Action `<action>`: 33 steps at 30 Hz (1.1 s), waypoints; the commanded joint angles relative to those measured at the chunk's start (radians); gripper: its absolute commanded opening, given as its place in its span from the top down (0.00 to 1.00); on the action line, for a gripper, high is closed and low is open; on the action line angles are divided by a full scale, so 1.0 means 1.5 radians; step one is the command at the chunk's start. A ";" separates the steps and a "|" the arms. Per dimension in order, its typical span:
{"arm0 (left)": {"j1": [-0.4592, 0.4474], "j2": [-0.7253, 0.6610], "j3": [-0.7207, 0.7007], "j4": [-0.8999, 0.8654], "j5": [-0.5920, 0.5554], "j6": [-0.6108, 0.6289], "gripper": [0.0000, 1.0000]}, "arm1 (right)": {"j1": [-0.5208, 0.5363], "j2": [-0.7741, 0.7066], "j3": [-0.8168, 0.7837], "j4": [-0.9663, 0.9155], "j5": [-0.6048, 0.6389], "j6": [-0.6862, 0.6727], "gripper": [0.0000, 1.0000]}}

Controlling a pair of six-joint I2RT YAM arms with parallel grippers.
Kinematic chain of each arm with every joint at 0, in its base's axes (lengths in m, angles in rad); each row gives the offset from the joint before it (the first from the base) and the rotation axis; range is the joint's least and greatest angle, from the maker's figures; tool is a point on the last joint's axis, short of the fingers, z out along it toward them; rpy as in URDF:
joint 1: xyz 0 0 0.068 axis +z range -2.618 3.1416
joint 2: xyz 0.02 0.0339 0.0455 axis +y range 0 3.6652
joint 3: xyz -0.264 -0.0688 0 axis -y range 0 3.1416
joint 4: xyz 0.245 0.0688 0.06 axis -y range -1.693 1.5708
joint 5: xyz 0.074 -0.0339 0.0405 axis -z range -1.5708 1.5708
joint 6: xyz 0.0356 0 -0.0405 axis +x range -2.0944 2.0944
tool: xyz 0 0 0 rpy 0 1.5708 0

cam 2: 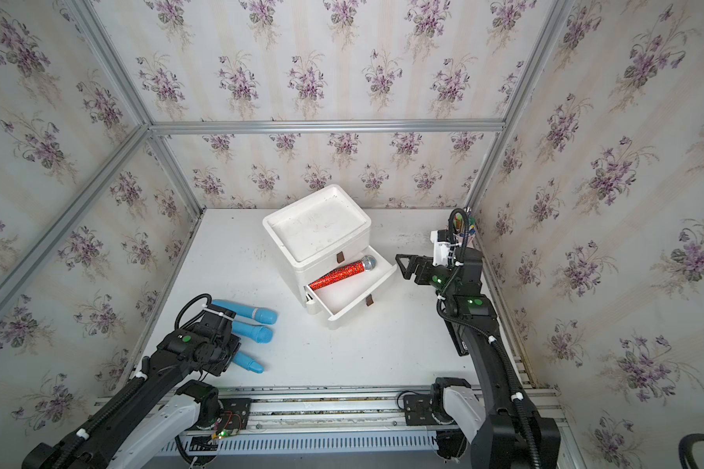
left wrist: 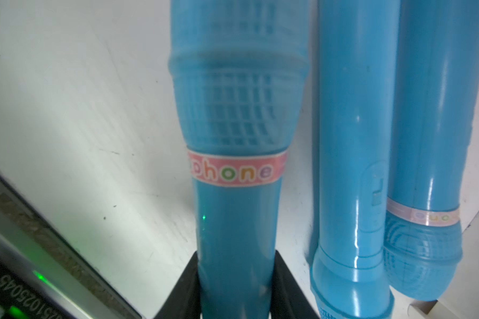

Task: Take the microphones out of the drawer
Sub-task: Place the microphone at the center of the board.

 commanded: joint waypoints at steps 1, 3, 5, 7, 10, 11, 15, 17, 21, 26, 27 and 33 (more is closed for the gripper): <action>0.001 0.011 -0.004 0.035 -0.007 -0.039 0.67 | 0.000 0.001 0.003 0.019 -0.008 -0.002 0.05; 0.001 0.024 -0.003 0.050 -0.007 -0.037 0.57 | 0.000 0.002 0.004 0.017 -0.008 -0.004 0.04; 0.001 0.034 -0.003 0.066 -0.009 -0.036 0.53 | 0.000 0.002 0.005 0.013 -0.006 -0.006 0.05; 0.001 0.042 -0.003 0.083 -0.009 -0.035 0.49 | 0.000 -0.001 0.005 0.012 -0.003 -0.007 0.04; 0.001 0.048 -0.003 0.095 -0.008 -0.036 0.48 | 0.000 -0.007 0.003 0.008 0.000 -0.009 0.04; 0.002 0.048 -0.004 0.099 -0.008 -0.035 0.47 | 0.000 -0.010 0.002 0.007 0.000 -0.010 0.04; 0.002 0.040 -0.004 0.110 -0.009 -0.033 0.46 | 0.000 -0.009 0.000 0.011 0.000 -0.010 0.04; 0.001 0.035 -0.004 0.112 -0.009 -0.034 0.46 | 0.000 -0.009 0.000 0.012 0.000 -0.010 0.04; 0.002 0.019 -0.004 0.121 -0.017 -0.033 0.38 | 0.000 -0.007 0.001 0.013 -0.002 -0.010 0.04; 0.002 0.023 0.001 0.143 -0.013 -0.018 0.17 | 0.000 -0.007 0.000 0.013 -0.003 -0.010 0.04; 0.002 0.027 0.005 0.145 -0.009 -0.012 0.13 | 0.000 -0.007 -0.001 0.013 -0.003 -0.011 0.04; 0.002 0.035 0.033 0.147 -0.004 0.013 0.01 | 0.000 -0.008 0.000 0.014 -0.004 -0.010 0.04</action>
